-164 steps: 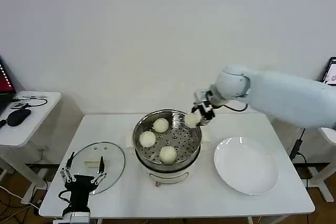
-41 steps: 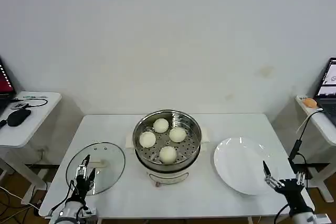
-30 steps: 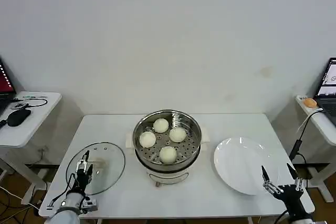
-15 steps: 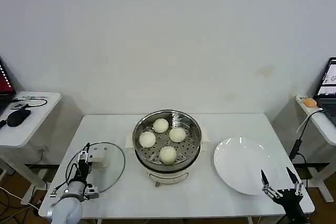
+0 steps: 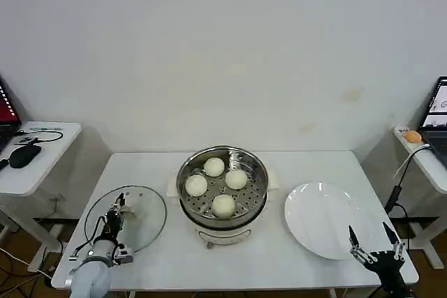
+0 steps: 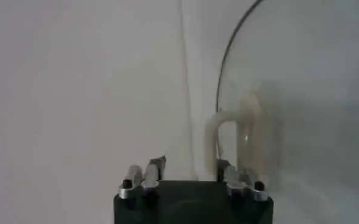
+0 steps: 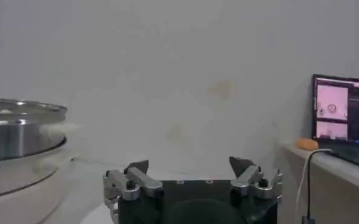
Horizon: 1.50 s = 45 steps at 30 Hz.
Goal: Take steamed baozi put them in steamer then cover it.
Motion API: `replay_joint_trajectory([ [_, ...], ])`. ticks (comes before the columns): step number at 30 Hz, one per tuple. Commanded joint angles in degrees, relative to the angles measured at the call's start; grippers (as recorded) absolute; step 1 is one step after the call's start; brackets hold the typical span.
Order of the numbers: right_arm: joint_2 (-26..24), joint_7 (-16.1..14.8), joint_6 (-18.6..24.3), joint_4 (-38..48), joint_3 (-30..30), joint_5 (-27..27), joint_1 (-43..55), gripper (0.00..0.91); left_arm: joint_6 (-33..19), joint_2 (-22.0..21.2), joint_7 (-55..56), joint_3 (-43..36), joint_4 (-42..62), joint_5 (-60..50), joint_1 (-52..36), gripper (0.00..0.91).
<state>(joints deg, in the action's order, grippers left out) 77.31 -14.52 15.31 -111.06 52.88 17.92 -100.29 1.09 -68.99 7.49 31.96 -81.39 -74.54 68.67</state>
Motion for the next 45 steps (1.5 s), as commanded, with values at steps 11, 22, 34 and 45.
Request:
replay_joint_trajectory([
  [11,-0.4,-0.2,0.2,0.4,-1.8,-0.5,0.8,0.907,2.2,2.2,1.5,2.7,-13.7,5.1,5.1,0.000],
  [22,-0.9,-0.4,0.9,1.4,-3.5,-3.8,2.4,0.907,9.4,10.3,-3.1,2.5,-27.8,12.9,3.9,0.000],
  [34,-0.7,0.6,-0.5,2.4,-6.1,-4.6,4.8,0.907,30.2,12.1,-10.8,-17.9,-33.1,17.8,-9.5,0.000],
  [45,-0.1,1.4,-0.8,3.7,-7.1,-8.4,5.9,0.907,34.2,-3.6,-26.0,-30.7,-27.9,-4.5,-20.9,0.000],
])
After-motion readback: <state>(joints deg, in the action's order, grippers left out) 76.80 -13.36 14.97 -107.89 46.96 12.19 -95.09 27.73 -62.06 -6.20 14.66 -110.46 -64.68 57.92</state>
